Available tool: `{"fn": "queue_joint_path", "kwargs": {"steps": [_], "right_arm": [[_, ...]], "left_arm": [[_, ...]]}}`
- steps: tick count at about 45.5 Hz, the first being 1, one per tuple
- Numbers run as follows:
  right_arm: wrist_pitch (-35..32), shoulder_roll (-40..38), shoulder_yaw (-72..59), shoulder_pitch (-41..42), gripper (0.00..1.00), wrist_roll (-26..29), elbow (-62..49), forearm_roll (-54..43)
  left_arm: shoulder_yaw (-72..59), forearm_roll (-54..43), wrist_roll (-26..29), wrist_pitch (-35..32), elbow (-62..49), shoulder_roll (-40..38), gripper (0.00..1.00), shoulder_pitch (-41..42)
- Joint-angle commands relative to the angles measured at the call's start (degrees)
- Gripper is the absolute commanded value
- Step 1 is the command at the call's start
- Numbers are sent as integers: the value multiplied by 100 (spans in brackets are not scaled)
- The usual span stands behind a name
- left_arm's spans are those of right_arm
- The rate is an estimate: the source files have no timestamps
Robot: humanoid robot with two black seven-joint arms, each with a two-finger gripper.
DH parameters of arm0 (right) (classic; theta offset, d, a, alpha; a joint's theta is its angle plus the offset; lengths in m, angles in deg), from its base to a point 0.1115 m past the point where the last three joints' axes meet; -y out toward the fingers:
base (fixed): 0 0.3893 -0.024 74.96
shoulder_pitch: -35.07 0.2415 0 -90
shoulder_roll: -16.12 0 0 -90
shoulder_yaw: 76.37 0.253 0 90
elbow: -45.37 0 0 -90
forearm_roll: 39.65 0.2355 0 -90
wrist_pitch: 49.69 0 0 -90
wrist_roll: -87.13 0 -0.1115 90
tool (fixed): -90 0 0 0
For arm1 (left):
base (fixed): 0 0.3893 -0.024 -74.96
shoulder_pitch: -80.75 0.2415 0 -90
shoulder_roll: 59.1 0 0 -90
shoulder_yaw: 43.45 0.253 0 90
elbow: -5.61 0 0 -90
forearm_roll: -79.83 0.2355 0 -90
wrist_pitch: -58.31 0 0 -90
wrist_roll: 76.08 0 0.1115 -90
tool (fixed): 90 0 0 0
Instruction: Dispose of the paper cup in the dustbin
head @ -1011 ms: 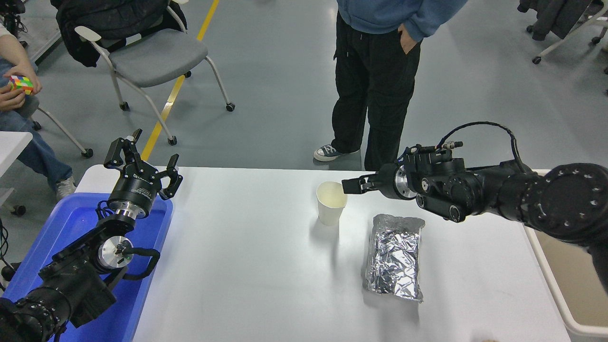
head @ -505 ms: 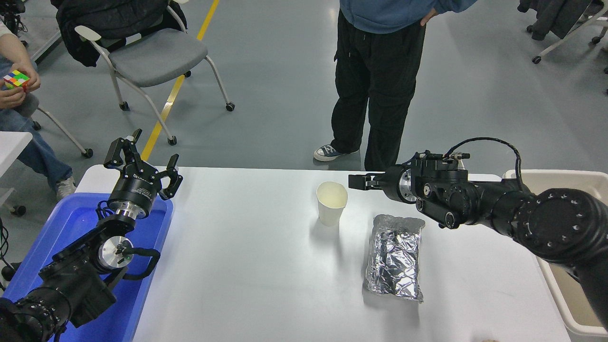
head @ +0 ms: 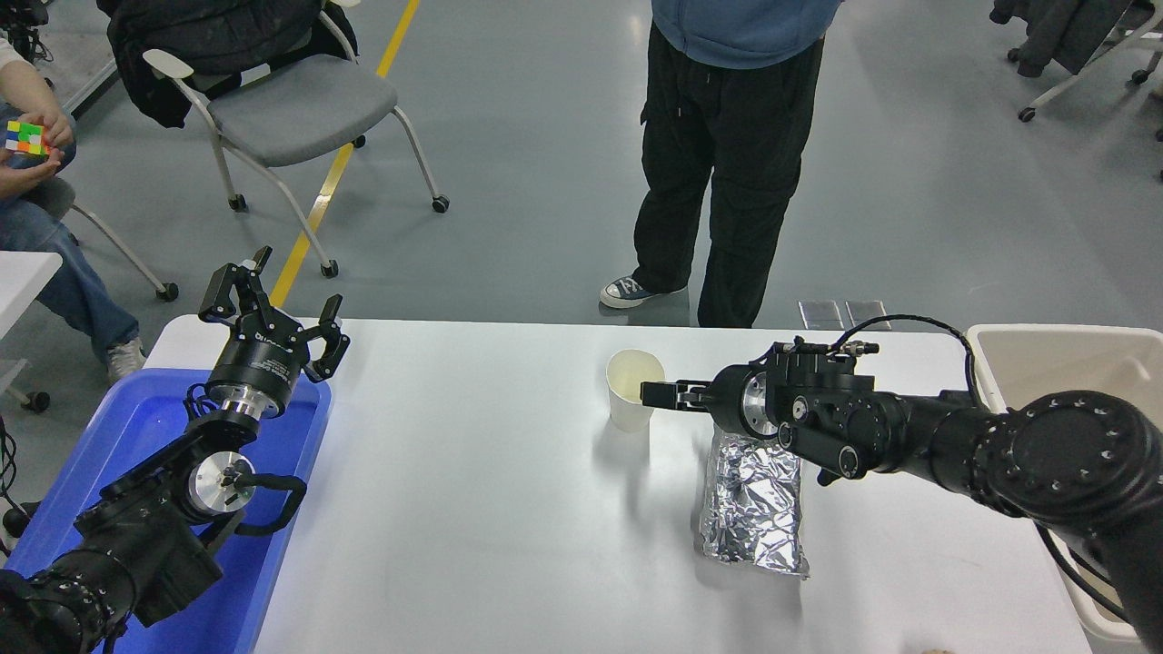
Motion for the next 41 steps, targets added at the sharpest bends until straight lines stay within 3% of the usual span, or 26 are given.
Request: {"fn": "queue_joint_path", "kwargs": {"steps": [1,8,11,19,23,27,31,33,34,41], "right_arm": [[-3,0,71,55,100,9,16,-42],[6,0,79,55,96,-17,16,-42],[6,0,79,55,81,-35,16,-42],[24,0,62,55,61,-35,16,-182],[32,0,53,55,46,-35,16,-384],[32,0,27,46,42,-35,16,-411],[24,0,-8,46,22,-35,7,-525],[-2,0,-52,46,3,-35,7,-648],[-20,0,-96,46,0,-35,7,-735],[-12,0,-193,64,0,-35,-11,-815]], "left_arm": [[2,0,4,0,0,0,100,0],[2,0,4,0,0,0,100,0],[2,0,4,0,0,0,100,0],[2,0,4,0,0,0,100,0],[2,0,-5,0,0,0,100,0],[-6,0,4,0,0,0,100,0],[2,0,4,0,0,0,100,0],[2,0,-5,0,0,0,100,0],[2,0,-5,0,0,0,100,0],[2,0,-5,0,0,0,100,0]]}}
